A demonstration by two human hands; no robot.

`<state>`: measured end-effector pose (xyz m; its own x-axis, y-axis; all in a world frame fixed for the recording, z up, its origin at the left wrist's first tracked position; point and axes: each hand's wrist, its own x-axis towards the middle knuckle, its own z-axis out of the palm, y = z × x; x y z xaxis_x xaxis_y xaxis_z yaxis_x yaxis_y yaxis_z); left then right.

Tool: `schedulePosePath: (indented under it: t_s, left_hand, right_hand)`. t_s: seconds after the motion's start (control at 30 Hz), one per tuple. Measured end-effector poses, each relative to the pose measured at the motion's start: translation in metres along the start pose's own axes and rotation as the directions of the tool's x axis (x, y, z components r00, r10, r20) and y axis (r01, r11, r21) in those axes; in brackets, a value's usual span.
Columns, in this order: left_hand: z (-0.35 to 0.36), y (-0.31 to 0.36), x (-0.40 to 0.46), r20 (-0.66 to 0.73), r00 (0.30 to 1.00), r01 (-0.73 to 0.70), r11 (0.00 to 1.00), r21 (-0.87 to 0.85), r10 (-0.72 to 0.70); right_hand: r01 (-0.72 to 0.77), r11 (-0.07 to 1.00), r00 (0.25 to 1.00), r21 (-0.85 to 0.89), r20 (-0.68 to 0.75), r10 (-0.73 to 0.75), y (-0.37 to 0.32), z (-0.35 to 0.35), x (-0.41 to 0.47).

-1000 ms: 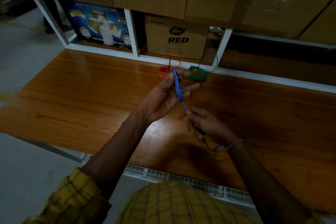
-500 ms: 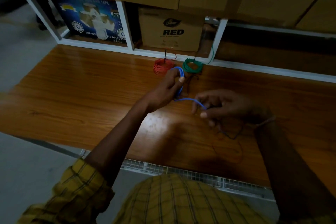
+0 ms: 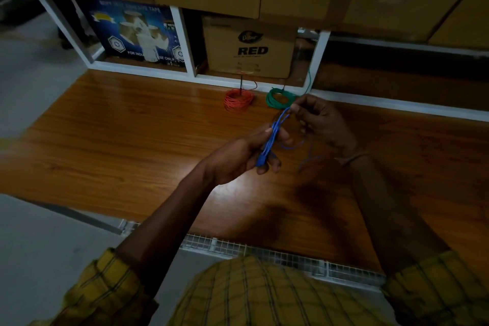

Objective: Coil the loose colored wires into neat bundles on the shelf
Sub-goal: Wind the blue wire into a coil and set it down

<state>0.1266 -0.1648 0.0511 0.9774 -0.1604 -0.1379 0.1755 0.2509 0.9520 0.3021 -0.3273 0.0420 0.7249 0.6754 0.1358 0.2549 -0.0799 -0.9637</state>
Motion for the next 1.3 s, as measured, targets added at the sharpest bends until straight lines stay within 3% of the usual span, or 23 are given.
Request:
schedulePosePath:
  t_s: [0.13,0.23,0.4,0.47,0.6,0.73,0.83,0.97,1.07,1.13,1.2,1.3]
  left_hand:
    - [0.001,0.004,-0.002,0.105,0.994,-0.012,0.98,-0.196,0.033]
    - [0.002,0.012,0.0,0.102,0.991,-0.049,0.94,-0.338,0.089]
    - [-0.002,0.021,0.012,-0.083,0.988,-0.155,0.861,-0.484,0.131]
    - [-0.003,0.023,0.018,-0.169,0.976,-0.205,0.823,-0.529,0.135]
    - [-0.005,0.024,0.032,-0.345,0.926,-0.348,0.708,-0.615,0.155]
    - [-0.017,0.023,0.04,-0.458,0.879,-0.426,0.644,-0.635,0.131]
    - [-0.021,0.014,0.048,-0.524,0.841,-0.454,0.704,-0.546,0.136]
    - [-0.026,-0.002,0.055,-0.607,0.773,-0.345,0.926,-0.156,0.185]
    - [-0.037,-0.007,0.053,-0.604,0.769,-0.269,0.963,-0.009,0.209]
    - [-0.041,-0.007,0.048,-0.572,0.799,-0.214,0.977,0.022,0.188]
    - [-0.042,-0.007,0.043,-0.522,0.834,-0.16,0.983,0.084,0.181]
    - [-0.043,-0.002,0.035,-0.46,0.868,-0.081,0.968,0.237,0.186]
  right_hand:
    - [-0.205,0.966,0.974,0.155,-0.06,0.217,0.026,0.019,-0.012]
    - [-0.324,0.924,0.946,0.204,0.099,0.31,0.026,0.035,-0.035]
    - [-0.434,0.877,0.869,0.206,0.352,0.348,0.019,0.053,-0.061]
    - [-0.436,0.887,0.872,0.152,0.315,0.374,0.019,0.059,-0.061]
    - [-0.363,0.93,0.925,-0.06,0.098,0.368,0.019,0.065,-0.06]
    - [-0.314,0.94,0.944,-0.132,0.058,0.324,0.023,0.065,-0.067]
    - [-0.265,0.955,0.961,-0.132,0.039,0.272,0.022,0.068,-0.069]
    - [-0.007,0.94,0.999,-0.342,0.033,0.02,0.016,0.069,-0.068]
    - [0.061,0.93,0.998,-0.362,0.022,-0.056,0.009,0.066,-0.069]
    - [0.036,0.977,0.998,-0.208,0.066,-0.023,0.001,0.064,-0.069]
    - [-0.045,0.997,0.987,0.067,0.158,0.034,-0.01,0.061,-0.069]
    - [-0.171,0.921,0.956,0.349,0.285,0.069,-0.031,0.054,-0.07]
